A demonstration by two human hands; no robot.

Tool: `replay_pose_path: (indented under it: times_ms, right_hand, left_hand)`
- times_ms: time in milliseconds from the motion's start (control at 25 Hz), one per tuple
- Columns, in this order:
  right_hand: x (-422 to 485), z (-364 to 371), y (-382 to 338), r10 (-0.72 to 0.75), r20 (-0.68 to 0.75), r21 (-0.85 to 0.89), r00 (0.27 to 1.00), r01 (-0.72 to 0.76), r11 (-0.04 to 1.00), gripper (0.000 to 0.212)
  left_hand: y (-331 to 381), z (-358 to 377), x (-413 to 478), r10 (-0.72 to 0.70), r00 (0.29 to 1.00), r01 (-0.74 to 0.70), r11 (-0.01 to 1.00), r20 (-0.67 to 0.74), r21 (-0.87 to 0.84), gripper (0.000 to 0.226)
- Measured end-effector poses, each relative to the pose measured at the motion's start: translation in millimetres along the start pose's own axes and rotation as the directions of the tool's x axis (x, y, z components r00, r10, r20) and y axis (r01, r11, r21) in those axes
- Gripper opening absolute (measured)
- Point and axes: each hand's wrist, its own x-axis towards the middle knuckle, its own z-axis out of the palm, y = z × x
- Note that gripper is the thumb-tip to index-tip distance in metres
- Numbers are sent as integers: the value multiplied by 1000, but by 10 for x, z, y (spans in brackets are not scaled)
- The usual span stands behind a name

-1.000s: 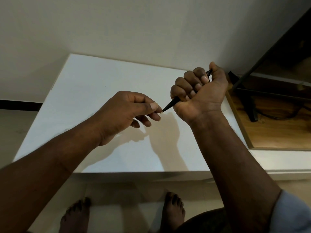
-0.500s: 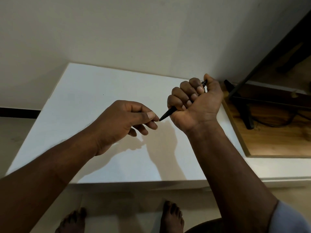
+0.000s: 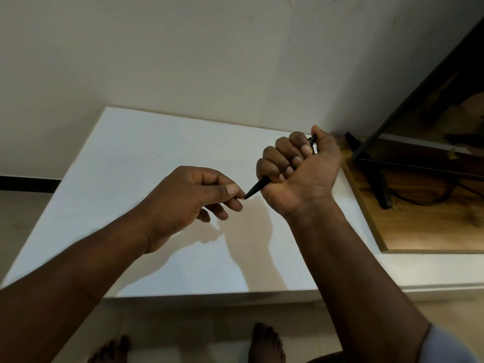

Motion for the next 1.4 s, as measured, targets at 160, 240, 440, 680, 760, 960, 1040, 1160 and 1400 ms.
replay_pose_path:
  times_ms: [160,240,440,680,760,960,1040,1160,1400]
  right_hand:
    - [-2,10,2,-10,-8,2,1000,10,1000,49]
    - [-4,7,5,-2,-5,9,1000,2,1000,52]
    - [2,-3,3,-3,4,11,1000,3,1000,50]
    - [-3,2,-2,-12,2,13,1000,12,1000,49]
    - [-1,2,-3,-8,5,19,1000,8,1000,52]
    - [13,-8,-9,-27,3,1,1000,27,1000,48]
    - [17,-12,-10,-34,3,-5,999,34,999,49]
    - [17,-15,-19,-32,0,14,999,32,999,53]
    - [18,-13,-32,-45,3,22,999,45,999,48]
  left_hand:
    - [5,3,-5,-2,1000,2,1000,-1,-4,21]
    - [10,8,-8,-1,1000,1,1000,-5,-3,21]
    - [17,11,-6,-3,1000,3,1000,-4,3,22]
    - [20,8,-21,-3,1000,3,1000,-2,8,22]
    - [19,9,-18,-6,1000,6,1000,-2,11,22]
    - [22,9,-14,-1,1000,1,1000,0,15,22]
    - [15,7,-13,2,1000,-2,1000,3,14,22]
    - [12,5,-16,6,1000,-6,1000,7,13,22]
    - [9,14,-14,8,1000,-8,1000,11,12,22]
